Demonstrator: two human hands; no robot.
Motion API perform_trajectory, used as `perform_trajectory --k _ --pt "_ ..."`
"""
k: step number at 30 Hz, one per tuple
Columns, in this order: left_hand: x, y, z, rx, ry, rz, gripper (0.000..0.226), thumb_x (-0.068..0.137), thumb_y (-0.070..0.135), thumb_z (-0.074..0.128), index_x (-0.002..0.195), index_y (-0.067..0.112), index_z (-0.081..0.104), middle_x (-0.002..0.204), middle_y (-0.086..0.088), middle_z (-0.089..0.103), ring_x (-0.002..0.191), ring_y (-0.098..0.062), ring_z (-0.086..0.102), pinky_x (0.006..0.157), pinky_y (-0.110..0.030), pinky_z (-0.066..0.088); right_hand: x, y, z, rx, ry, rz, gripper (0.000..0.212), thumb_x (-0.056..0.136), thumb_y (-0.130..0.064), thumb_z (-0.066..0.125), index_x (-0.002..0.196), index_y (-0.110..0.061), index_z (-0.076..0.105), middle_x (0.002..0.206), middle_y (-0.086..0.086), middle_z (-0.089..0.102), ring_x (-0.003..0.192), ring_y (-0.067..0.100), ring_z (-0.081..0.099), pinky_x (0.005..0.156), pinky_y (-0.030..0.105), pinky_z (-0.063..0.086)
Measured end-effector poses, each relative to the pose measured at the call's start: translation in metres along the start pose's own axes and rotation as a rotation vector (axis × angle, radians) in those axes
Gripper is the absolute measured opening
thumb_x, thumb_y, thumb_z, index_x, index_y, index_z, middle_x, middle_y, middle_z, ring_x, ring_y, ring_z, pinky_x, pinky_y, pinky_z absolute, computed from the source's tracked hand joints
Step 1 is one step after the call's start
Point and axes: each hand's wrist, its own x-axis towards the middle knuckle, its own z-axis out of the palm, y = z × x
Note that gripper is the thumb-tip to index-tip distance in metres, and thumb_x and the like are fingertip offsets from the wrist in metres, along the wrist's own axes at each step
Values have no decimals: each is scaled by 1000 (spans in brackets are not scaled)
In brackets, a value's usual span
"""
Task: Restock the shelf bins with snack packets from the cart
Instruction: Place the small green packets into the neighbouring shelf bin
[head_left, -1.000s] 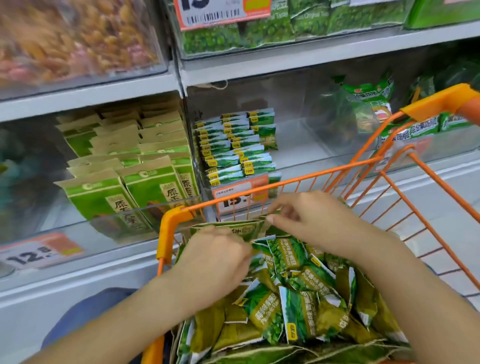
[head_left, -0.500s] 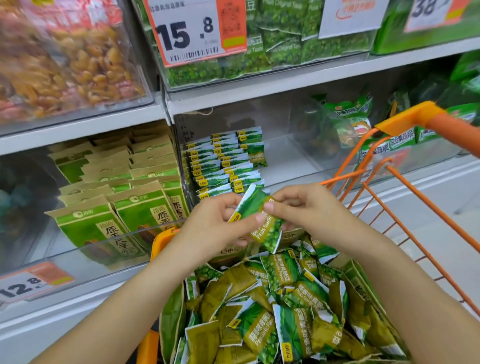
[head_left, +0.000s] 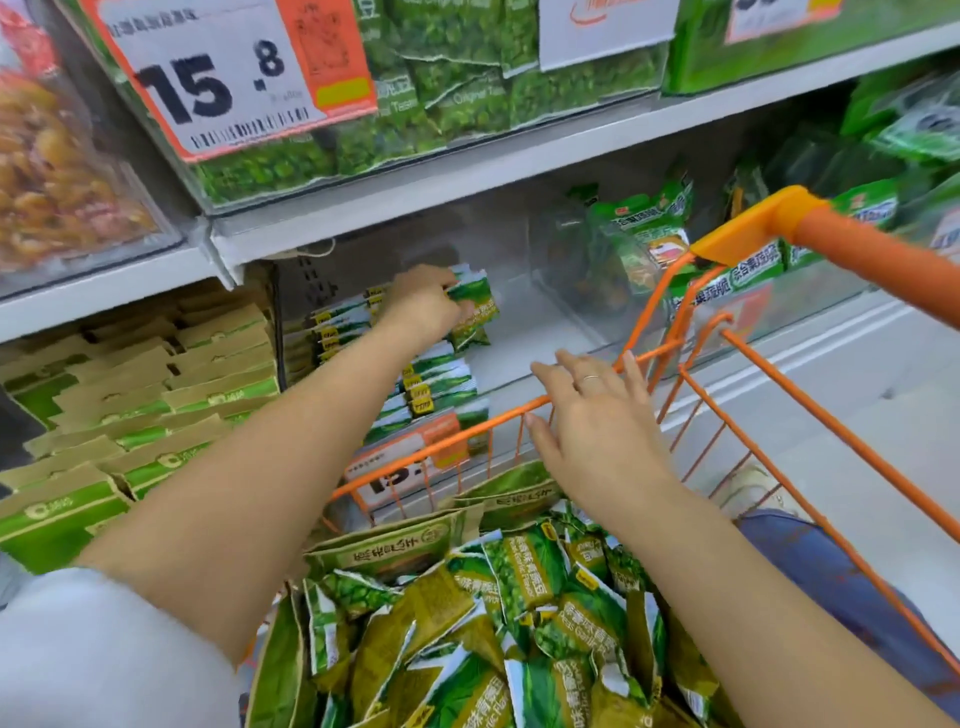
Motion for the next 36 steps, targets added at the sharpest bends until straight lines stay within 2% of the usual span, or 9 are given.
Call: perform_trajectory --k 4,8,12,16,20,24,33,35,36 --pt "29 -1 25 239 -92 21 40 93 34 60 128 13 59 137 -9 55 122 -31 52 99 -39 47 0 -3 10 52 91 4 49 88 -30 63 132 -10 55 136 18 53 129 35 46 111 54 25" --pt "40 -11 37 413 -112 43 52 88 47 63 126 12 60 135 -12 54 126 -33 47 101 -41 45 1 -2 10 83 96 -11 51 92 -30 56 139 -12 47 145 15 44 137 33 35 116 51 16" --pt "45 -14 37 547 -132 80 53 80 42 71 122 12 60 130 -14 52 120 -33 48 91 -40 47 1 -3 8 90 95 3 50 92 -29 56 138 -13 47 145 14 44 138 33 34 116 50 15" --pt "46 -15 36 593 -146 73 58 80 38 73 130 14 55 135 -14 48 127 -33 44 98 -40 43 1 -4 3 93 58 -2 52 97 -32 48 145 -17 36 153 10 33 144 28 22 118 45 5" --pt "48 -15 39 629 -69 71 54 83 32 71 132 16 53 134 -12 48 126 -32 43 102 -39 36 0 -5 0 86 19 -13 54 99 -34 43 148 -20 28 156 6 25 146 25 14 119 43 1" --pt "48 -16 45 662 22 122 69 84 37 71 141 13 39 139 -12 46 128 -32 43 103 -40 33 0 -6 -1 107 20 -3 54 97 -33 45 147 -19 32 155 8 28 145 26 17 119 44 2" --pt "35 -12 26 388 12 -2 89 80 49 73 149 20 25 147 -12 40 135 -33 37 107 -42 30 1 -2 0 116 8 -8 51 98 -34 43 147 -21 32 154 6 28 144 23 18 118 42 4" --pt "18 -5 13 281 76 13 79 86 46 65 149 20 25 147 -11 41 135 -33 37 108 -42 30 1 -5 -3 158 100 -34 41 96 -32 46 135 -19 51 139 9 48 133 25 37 113 43 19" --pt "5 -2 6 212 119 46 73 88 43 63 148 21 28 146 -9 43 134 -32 38 107 -42 31 1 -8 -6 197 174 -63 33 94 -31 47 122 -18 62 122 8 60 119 26 49 102 41 33"
